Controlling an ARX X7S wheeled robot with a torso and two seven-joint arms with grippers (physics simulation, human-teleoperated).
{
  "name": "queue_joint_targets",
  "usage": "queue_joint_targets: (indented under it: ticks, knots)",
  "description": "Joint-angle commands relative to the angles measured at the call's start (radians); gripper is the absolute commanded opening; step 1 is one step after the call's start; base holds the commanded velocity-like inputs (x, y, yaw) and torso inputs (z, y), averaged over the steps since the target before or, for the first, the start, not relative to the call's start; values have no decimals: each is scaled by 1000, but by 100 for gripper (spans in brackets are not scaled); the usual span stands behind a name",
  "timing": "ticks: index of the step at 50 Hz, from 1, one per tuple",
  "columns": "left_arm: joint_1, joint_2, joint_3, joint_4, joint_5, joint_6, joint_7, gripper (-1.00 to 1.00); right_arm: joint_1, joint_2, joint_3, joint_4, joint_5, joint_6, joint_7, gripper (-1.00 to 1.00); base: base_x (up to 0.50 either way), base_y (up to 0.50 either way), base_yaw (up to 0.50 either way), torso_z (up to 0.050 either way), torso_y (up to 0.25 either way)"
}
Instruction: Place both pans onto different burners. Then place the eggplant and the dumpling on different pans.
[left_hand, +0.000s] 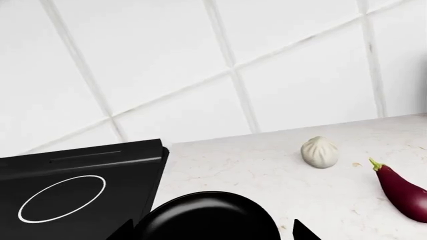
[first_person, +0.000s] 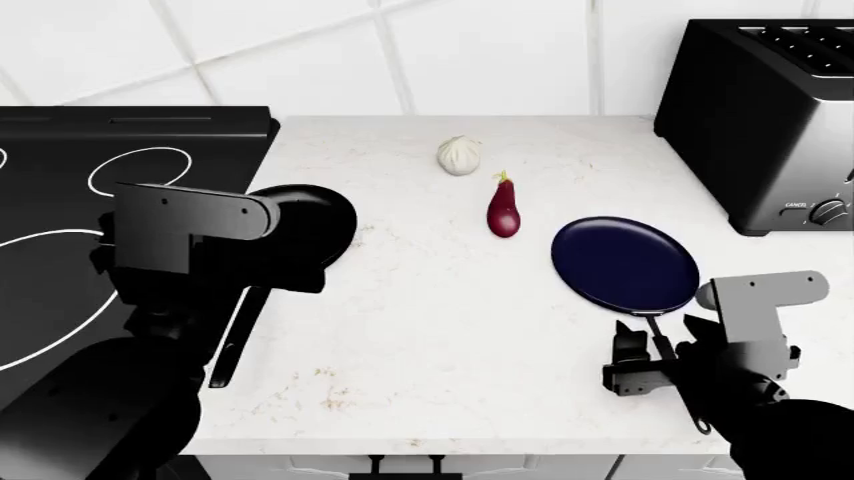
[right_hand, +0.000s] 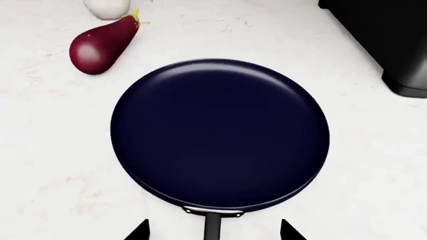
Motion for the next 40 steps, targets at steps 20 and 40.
queue_joint_targets:
  ticks: [20, 40]
  knots:
    - [-3, -7, 2, 10, -15, 0, -11, 100, -122, 1, -27, 73, -27, 67, 49, 100, -1, 0, -1, 0, 0]
    - [-12, -4, -29, 23, -39, -5, -20, 100, -83, 38, 3, -4, 56, 185, 70, -100, -3, -1, -4, 0, 0]
